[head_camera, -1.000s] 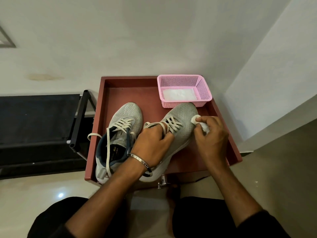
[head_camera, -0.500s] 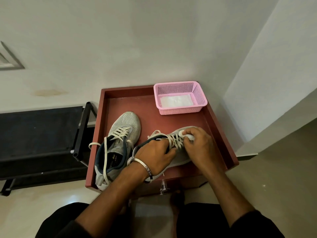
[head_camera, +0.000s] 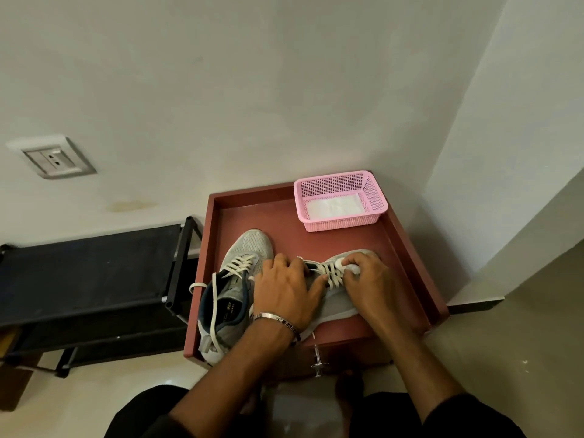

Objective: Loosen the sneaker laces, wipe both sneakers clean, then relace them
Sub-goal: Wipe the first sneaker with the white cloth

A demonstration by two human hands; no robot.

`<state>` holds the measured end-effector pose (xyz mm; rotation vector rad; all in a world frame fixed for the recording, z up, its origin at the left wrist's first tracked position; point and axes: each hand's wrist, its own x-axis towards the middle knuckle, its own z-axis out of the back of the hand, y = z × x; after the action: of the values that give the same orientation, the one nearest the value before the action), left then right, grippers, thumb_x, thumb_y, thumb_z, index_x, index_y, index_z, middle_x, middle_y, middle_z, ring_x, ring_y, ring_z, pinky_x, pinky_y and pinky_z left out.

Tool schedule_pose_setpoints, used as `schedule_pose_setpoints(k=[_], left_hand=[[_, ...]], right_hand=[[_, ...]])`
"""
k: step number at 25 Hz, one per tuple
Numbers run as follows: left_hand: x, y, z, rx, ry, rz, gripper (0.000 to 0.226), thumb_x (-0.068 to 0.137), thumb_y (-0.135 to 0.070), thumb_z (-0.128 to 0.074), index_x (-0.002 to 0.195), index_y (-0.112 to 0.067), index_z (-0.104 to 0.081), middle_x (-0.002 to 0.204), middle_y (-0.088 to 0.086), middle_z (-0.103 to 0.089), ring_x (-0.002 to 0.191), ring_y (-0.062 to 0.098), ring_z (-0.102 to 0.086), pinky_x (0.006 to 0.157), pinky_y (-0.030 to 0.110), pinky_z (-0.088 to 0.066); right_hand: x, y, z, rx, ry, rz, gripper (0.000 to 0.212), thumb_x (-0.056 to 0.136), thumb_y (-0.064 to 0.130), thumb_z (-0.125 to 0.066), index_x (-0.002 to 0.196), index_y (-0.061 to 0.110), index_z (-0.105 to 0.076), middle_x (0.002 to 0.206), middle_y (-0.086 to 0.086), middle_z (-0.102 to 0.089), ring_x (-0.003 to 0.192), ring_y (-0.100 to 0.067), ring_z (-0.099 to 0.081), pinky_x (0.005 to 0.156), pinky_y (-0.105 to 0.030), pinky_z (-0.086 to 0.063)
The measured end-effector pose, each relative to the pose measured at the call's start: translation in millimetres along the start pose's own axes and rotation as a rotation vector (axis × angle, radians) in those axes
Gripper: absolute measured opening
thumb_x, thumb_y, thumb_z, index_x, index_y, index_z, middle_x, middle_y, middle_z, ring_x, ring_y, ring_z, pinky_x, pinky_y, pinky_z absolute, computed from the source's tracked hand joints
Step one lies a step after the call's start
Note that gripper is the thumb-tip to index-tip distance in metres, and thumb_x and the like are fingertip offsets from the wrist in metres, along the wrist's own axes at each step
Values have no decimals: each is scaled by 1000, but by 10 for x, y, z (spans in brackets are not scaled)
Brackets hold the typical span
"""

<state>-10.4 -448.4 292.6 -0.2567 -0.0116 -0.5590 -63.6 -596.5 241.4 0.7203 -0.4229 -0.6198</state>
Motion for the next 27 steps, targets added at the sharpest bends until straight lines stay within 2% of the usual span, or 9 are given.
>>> schedule_pose_setpoints(k=[5, 8, 10, 14, 17, 20, 22, 24, 27], left_hand=[[35, -105, 9, -152, 3, 48, 26, 81, -51, -58, 75, -26, -59, 85, -3, -50, 86, 24, -57, 76, 38, -49], [91, -118, 55, -487, -11, 248, 25, 83, -37, -61, 65, -20, -55, 69, -4, -61, 70, 21, -62, 64, 32, -49], [201, -79, 110, -614, 14, 398, 18, 87, -31, -62, 73, -20, -62, 72, -1, -65, 76, 22, -63, 66, 29, -45], [444, 41, 137, -322, 250, 395, 23, 93, -36, -53, 97, -15, -61, 101, 9, -68, 94, 29, -62, 84, 36, -49], [551, -4, 202, -367, 405, 386, 22, 96, -32, -55, 101, -11, -57, 96, 6, -60, 87, 22, -55, 76, 28, -42], [597, -96, 237, -785, 394, 537, 14, 87, -12, -72, 93, -7, -60, 78, 4, -60, 66, 14, -57, 57, 23, -47], [641, -135, 256, -1080, 316, 602, 14, 82, 1, -73, 90, -5, -62, 76, 9, -63, 62, 15, -56, 57, 27, -50], [656, -196, 325, -1242, 237, 521, 12, 88, 5, -64, 96, -3, -60, 76, 10, -67, 61, 17, -59, 59, 28, -50], [598, -275, 450, -1179, 142, 275, 15, 92, 4, -59, 100, -9, -56, 76, 9, -69, 63, 17, -64, 64, 25, -54]], right_hand=[[-9, 32, 22, -22, 5, -26, 16, 83, 7, -64, 93, 17, -71, 102, -2, -62, 94, -20, -58, 76, -32, -51], [-6, 29, 20, -7, 12, -39, 16, 82, 7, -63, 92, 17, -70, 100, -2, -61, 94, -21, -58, 75, -33, -51], [-9, 21, 18, 0, 14, -42, 17, 83, 6, -62, 93, 17, -71, 101, -1, -61, 95, -20, -58, 75, -31, -50], [-6, 14, 3, 2, 14, -41, 18, 83, 5, -62, 95, 16, -71, 102, -2, -61, 97, -20, -57, 76, -33, -51], [-3, 20, -7, -10, 20, -57, 17, 84, 6, -62, 95, 16, -70, 103, -2, -61, 98, -21, -56, 77, -36, -52], [-8, 27, 3, -10, 21, -52, 16, 84, 6, -62, 95, 15, -70, 102, -3, -61, 99, -21, -56, 78, -35, -50], [-7, 24, 14, -8, 32, -52, 17, 85, 6, -61, 96, 16, -69, 103, -2, -61, 100, -21, -55, 79, -33, -48], [-2, 14, 19, -1, 37, -38, 18, 84, 5, -61, 96, 16, -70, 103, -2, -61, 101, -21, -55, 79, -32, -47], [-10, 2, 20, 17, 18, -28, 17, 84, 4, -62, 94, 15, -69, 101, -3, -61, 99, -21, -56, 77, -32, -49]])
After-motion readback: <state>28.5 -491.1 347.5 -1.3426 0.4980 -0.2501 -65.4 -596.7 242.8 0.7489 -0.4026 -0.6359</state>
